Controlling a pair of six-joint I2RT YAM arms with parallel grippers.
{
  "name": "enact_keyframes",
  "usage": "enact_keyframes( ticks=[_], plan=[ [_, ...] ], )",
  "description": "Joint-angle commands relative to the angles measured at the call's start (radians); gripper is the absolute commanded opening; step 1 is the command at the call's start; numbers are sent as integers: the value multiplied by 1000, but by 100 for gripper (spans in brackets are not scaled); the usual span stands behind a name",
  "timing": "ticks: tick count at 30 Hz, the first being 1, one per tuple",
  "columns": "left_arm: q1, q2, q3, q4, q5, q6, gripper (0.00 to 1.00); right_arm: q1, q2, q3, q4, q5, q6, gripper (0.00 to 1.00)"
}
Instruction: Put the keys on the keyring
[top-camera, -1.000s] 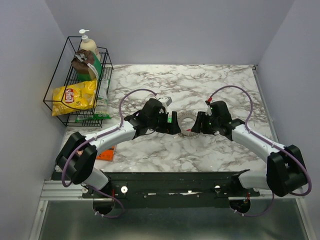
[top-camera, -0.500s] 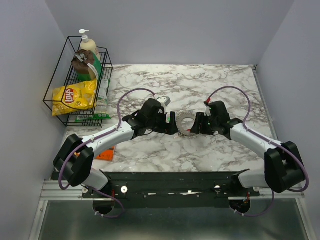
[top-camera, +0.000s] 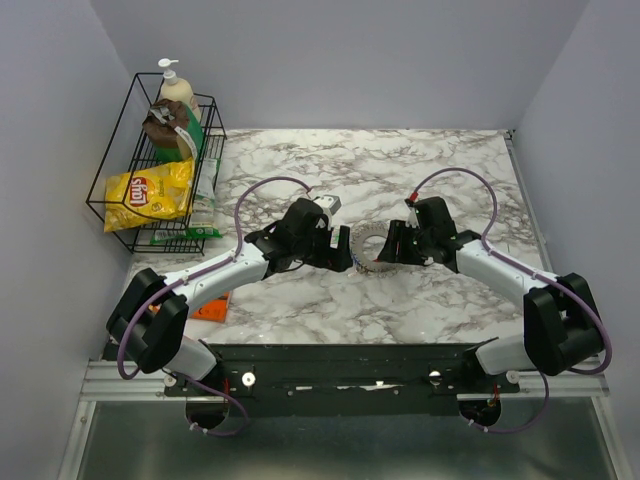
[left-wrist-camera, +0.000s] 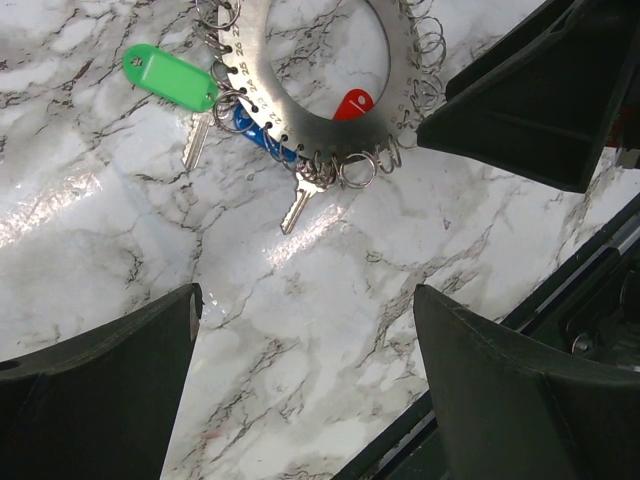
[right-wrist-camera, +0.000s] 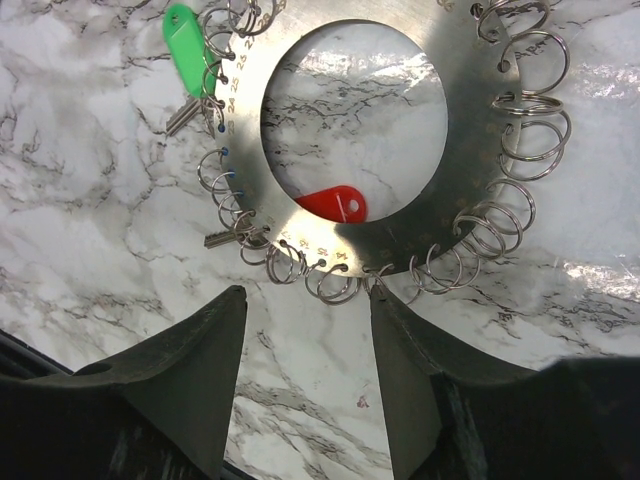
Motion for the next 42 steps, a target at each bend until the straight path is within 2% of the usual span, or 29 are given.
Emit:
enact_keyframes(
  ticks=[1,20,36,42],
  plan=[
    [-4,-2,35,-44,-36,25,95,2,10,17,15,-10,7,61],
    [-4,7,11,-10,-32,14,95,2,19,21,23,-16,2,62],
    [-6,208,106,70,40,16,91,2,82,75,11,-39,-12,62],
    [-4,256,124,96,71,-3,85,1,68,70,5,-32,-18,62]
  ],
)
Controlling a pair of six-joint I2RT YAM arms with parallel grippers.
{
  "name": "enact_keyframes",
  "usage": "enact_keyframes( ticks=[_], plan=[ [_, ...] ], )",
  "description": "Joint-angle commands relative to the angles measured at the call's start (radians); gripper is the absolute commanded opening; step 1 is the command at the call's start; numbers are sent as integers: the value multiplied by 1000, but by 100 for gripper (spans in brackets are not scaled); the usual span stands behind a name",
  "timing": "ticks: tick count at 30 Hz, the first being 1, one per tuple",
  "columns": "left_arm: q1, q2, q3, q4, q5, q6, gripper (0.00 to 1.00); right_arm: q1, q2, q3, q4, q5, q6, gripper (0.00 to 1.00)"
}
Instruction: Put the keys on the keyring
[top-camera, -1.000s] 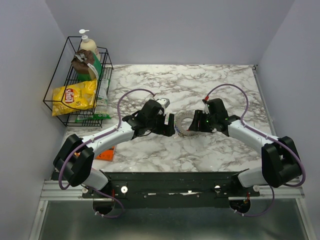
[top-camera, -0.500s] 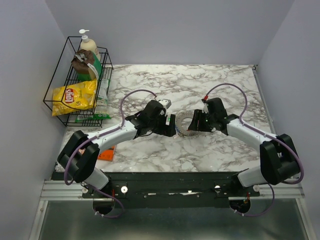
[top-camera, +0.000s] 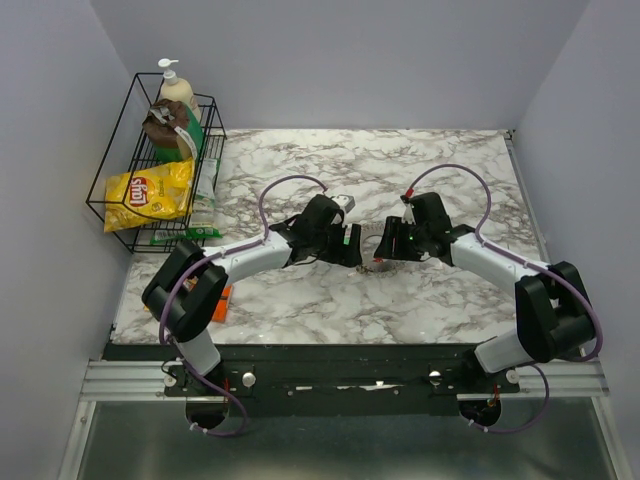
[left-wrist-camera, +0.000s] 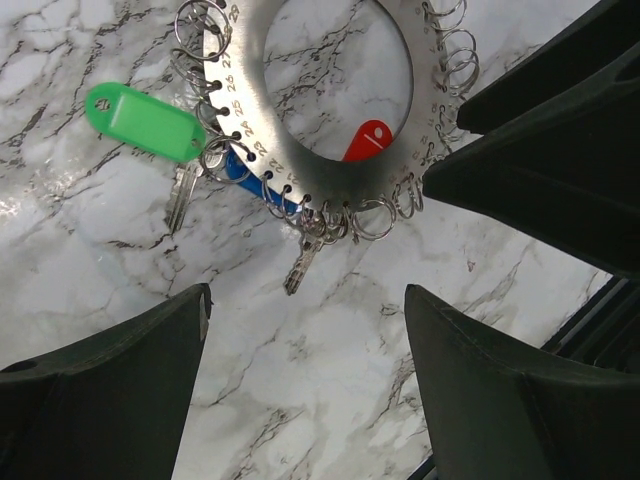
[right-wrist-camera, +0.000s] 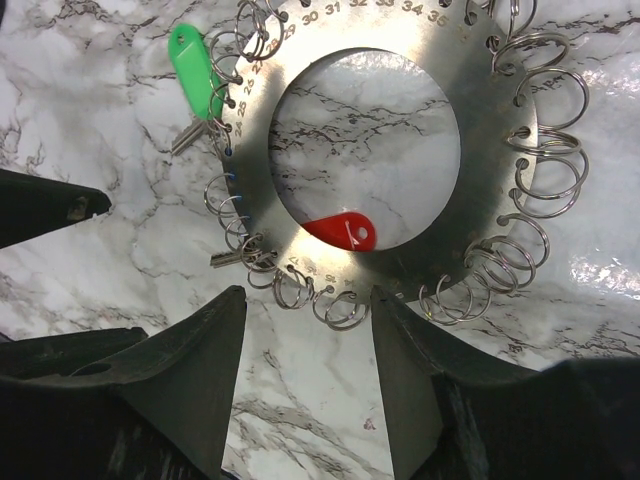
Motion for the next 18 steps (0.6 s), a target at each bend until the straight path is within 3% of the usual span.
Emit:
enact_keyframes(
  ticks=[1,15,18],
  plan=[
    [-4,34,22,37,48,-13,84,2,-6,20,-6,-16,-16,62],
    [-4,29,33,4,5,-13,76,2,-8,17,-12,-8,-24,62],
    [-4,36,27,12,20,-17,68,2,9,18,-12,-10,-24,62]
  ],
)
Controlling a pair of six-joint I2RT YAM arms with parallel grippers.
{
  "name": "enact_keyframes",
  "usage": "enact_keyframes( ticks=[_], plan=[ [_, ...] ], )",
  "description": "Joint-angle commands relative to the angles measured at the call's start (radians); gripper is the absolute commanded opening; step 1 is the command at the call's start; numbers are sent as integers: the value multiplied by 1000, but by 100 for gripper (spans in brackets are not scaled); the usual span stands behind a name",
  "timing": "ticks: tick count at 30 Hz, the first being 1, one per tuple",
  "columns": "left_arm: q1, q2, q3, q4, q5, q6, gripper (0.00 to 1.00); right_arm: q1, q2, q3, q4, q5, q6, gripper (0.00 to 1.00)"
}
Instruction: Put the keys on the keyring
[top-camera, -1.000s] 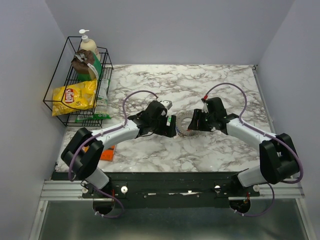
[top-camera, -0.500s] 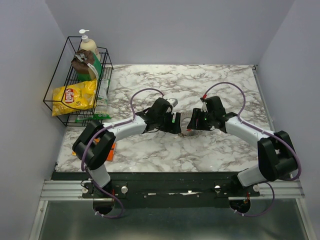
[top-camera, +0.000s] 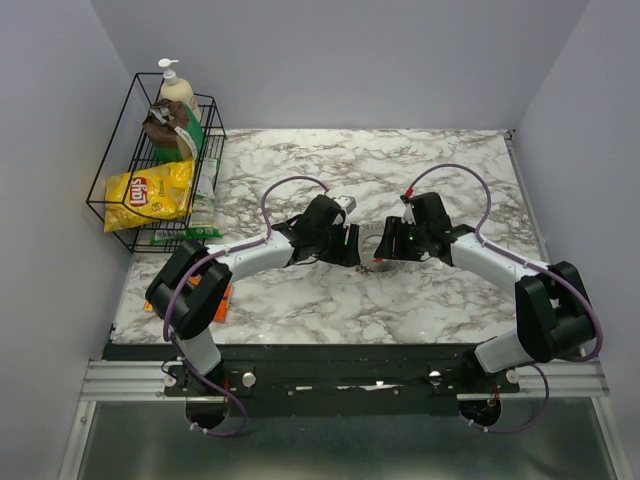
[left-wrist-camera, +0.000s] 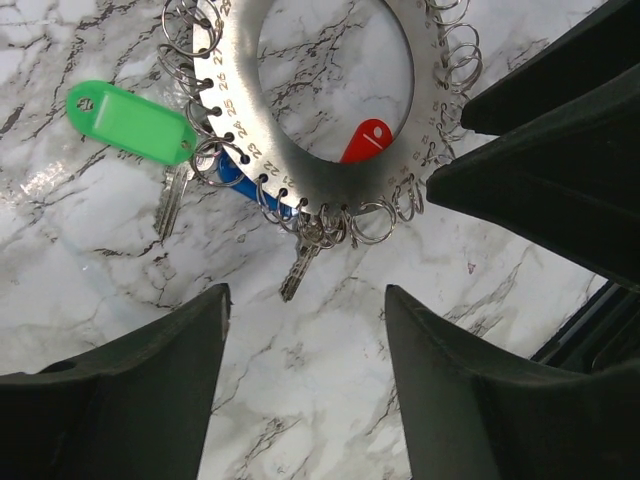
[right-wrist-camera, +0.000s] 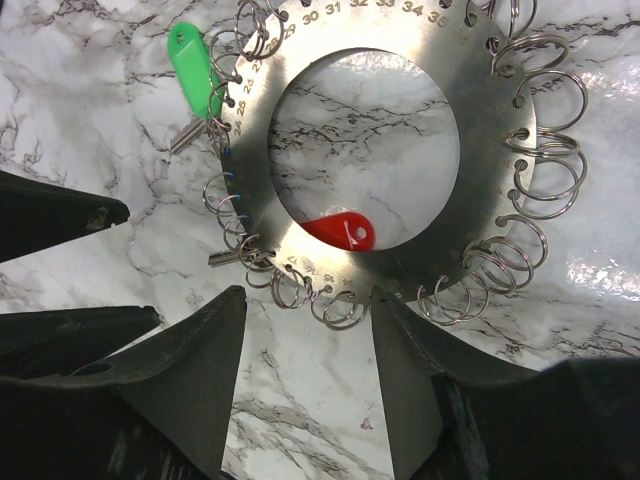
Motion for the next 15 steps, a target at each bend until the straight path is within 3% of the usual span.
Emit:
enact_keyframes(
  ticks=[1,12,15],
  plan=[
    [-4,3,12,2,2,-8,67,2,13,17,-11,-10,-15,62],
    [-4,80,33,46,33,-43,65,4,28,6,-13,-10,-15,59],
    [-4,108,53,51,26,-54,57,4,28,5,-13,-8,-17,59]
  ],
)
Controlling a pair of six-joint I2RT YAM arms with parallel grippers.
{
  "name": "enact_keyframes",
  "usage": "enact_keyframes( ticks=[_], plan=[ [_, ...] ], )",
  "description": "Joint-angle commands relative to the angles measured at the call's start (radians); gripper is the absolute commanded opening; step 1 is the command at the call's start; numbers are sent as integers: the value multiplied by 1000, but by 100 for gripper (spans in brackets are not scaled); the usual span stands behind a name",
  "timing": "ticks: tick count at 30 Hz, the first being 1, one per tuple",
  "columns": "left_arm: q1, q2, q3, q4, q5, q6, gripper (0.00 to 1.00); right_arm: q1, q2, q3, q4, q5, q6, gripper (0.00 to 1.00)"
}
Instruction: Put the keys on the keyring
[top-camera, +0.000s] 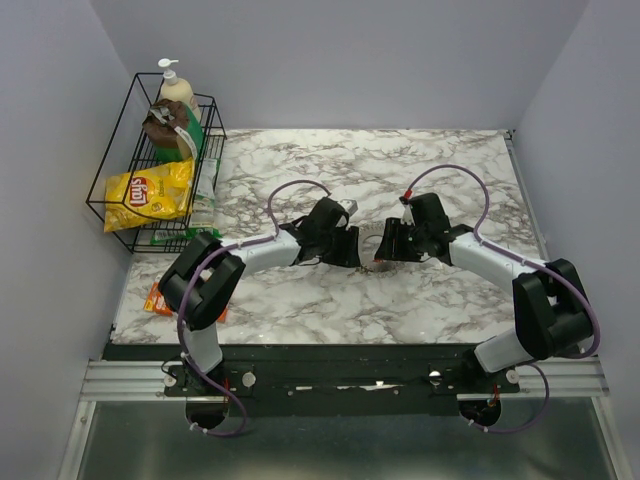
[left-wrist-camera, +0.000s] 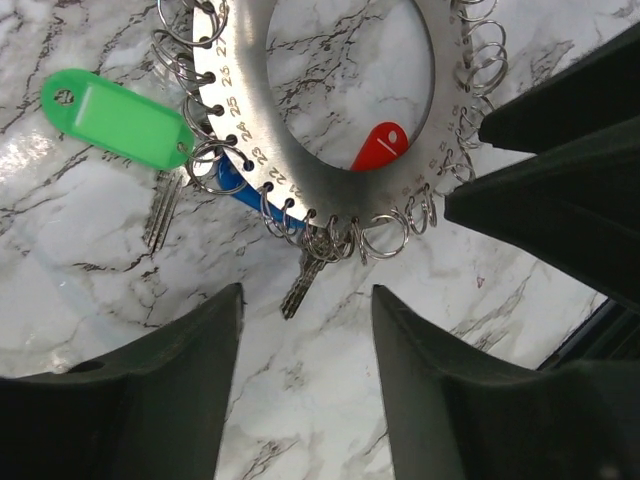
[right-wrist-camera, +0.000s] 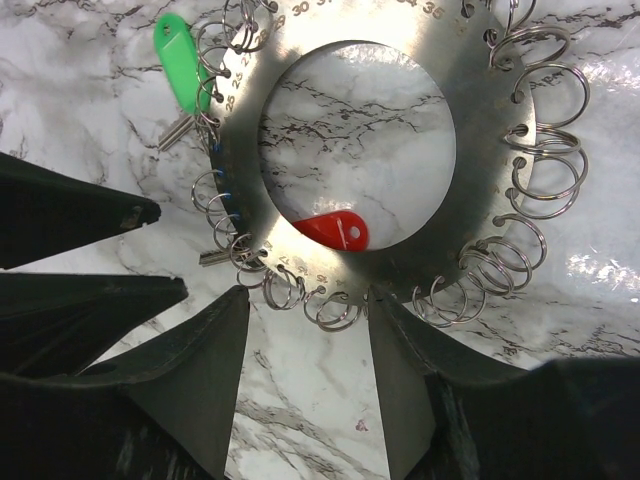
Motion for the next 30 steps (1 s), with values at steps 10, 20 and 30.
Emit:
enact_keyframes(
  ticks=[10,20,30],
  plan=[
    [-6,113,84,53,3,-52,50,4,10,-3,-12,-6,-17,59],
    [8,121,85,73,-37,-60,23,4,7,-6,-13,-5,-25,59],
    [11,83,94,6,-103,10,0,4,-8,-3,-13,-8,-27,59]
  ],
)
